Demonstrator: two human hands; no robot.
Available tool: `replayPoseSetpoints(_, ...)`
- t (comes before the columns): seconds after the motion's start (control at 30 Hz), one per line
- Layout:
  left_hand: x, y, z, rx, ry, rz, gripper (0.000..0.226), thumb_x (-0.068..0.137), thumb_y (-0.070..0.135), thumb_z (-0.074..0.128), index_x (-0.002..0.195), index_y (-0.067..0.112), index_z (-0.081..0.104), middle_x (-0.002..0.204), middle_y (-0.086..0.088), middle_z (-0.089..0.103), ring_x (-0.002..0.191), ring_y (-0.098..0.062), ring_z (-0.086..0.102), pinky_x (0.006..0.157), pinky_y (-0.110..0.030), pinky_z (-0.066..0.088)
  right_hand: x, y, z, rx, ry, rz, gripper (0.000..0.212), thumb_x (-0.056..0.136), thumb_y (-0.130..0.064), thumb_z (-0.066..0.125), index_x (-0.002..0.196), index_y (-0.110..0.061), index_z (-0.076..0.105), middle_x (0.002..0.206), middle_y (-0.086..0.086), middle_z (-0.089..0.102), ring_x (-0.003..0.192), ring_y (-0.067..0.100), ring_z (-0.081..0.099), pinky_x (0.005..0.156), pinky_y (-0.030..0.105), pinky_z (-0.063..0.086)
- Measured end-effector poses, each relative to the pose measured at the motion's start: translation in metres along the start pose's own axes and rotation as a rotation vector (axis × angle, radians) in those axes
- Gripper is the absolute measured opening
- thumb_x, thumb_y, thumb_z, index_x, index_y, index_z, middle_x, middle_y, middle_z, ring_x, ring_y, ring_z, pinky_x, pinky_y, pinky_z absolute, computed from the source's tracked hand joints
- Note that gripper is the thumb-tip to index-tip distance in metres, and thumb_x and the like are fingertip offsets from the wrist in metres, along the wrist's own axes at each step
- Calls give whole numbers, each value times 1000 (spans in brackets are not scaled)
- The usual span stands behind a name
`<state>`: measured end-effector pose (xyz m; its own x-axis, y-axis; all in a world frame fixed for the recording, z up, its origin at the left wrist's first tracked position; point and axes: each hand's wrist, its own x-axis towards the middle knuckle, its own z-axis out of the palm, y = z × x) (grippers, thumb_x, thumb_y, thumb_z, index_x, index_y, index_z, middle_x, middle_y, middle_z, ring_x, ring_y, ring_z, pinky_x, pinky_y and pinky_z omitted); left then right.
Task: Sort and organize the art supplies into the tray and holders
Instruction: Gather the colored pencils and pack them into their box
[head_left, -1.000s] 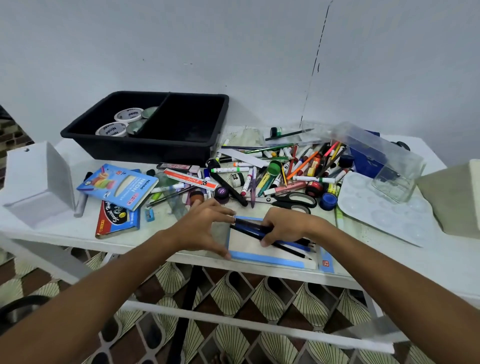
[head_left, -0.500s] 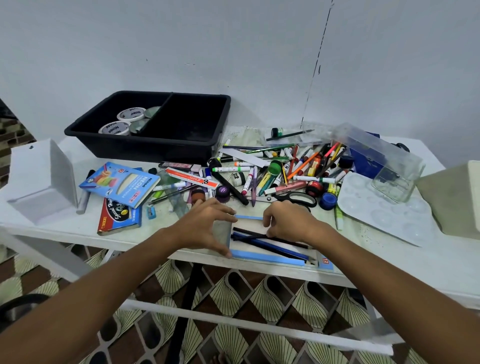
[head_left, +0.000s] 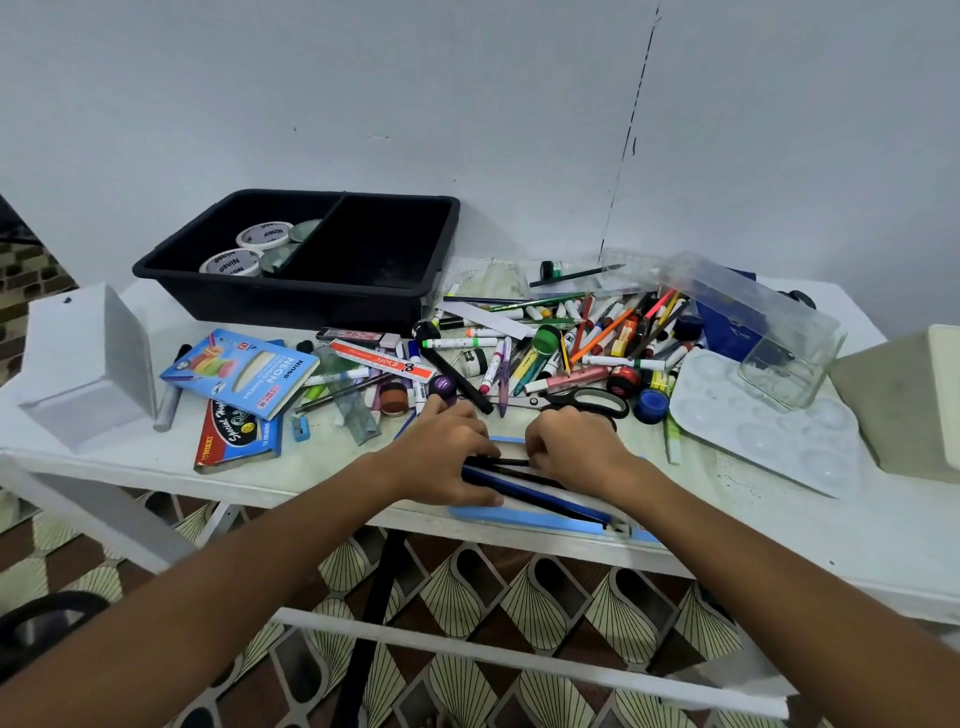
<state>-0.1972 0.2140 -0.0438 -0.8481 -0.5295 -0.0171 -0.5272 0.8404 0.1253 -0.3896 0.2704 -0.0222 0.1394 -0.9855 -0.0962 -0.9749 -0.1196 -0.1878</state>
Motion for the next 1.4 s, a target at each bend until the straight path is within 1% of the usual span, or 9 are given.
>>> replayPoseSetpoints(0.13, -1, 3, -2, -12, -25, 8, 78, 68, 83, 47, 113, 23, 67, 100, 8, 59, 97, -8, 37, 77, -32, 21, 0, 6, 1, 77, -88, 14, 4, 84, -27, 67, 86, -25, 64, 100, 1, 65, 92, 23, 60, 67, 30, 44)
replayPoseSetpoints(0.3, -5, 7, -1, 17, -35, -16, 81, 70, 81, 48, 122, 21, 63, 107, 5, 60, 100, -12, 42, 79, -32, 22, 3, 12, 3, 84, -113, 10, 15, 85, -33, 67, 78, -29, 56, 99, 2, 62, 90, 23, 60, 67, 29, 42)
replayPoseSetpoints(0.43, -9, 9, -1, 25, -9, -20, 78, 72, 82, 40, 112, 22, 69, 101, 5, 62, 97, -12, 43, 83, -34, 30, 4, 14, 3, 86, -112, -23, 10, 87, -31, 64, 79, -27, 59, 96, -1, 64, 88, 22, 61, 68, 31, 48)
replayPoseSetpoints(0.57, -12, 14, -3, 8, 7, -20, 63, 77, 74, 49, 106, 23, 72, 93, 5, 61, 92, -12, 44, 83, -37, 34, 0, 16, -1, 188, -205, -79, 7, 85, -26, 68, 82, -20, 72, 88, -4, 62, 85, 18, 62, 75, 38, 55)
replayPoseSetpoints(0.77, -11, 16, -3, -16, 10, -29, 52, 78, 70, 57, 101, 27, 74, 88, 9, 63, 86, -9, 41, 73, -32, 25, -1, 19, -5, 305, -288, -136, 8, 83, -20, 70, 83, -14, 75, 85, -1, 70, 78, 14, 64, 73, 34, 56)
replayPoseSetpoints(0.87, -10, 15, -2, -42, 27, -25, 53, 77, 68, 60, 102, 25, 74, 91, 9, 63, 85, -6, 36, 71, -29, 19, 0, 20, -9, 326, -313, -174, 12, 85, -20, 70, 91, -12, 75, 86, 0, 70, 77, 13, 63, 72, 30, 53)
replayPoseSetpoints(0.97, -10, 13, -3, -114, 69, -64, 66, 72, 74, 56, 108, 22, 73, 98, 7, 64, 89, -6, 42, 74, -27, 27, 2, 26, -18, 405, -325, -176, 14, 87, -19, 69, 97, -10, 71, 74, -5, 65, 64, 14, 63, 69, 29, 53)
replayPoseSetpoints(1.2, 8, -3, -21, -171, 165, -194, 70, 75, 77, 44, 112, 22, 69, 109, 8, 60, 106, -7, 45, 90, -32, 35, 21, 58, -47, 449, 26, -33, 13, 88, -20, 69, 98, -13, 71, 82, -2, 65, 73, 11, 59, 60, 23, 46)
replayPoseSetpoints(1.4, 51, -28, -24, -198, 298, -148, 53, 76, 66, 49, 95, 22, 72, 88, 13, 55, 87, -8, 46, 75, -33, 40, 45, 95, -41, 238, 337, 204, 16, 87, -20, 62, 101, -22, 71, 103, 3, 68, 103, 24, 58, 83, 42, 52)
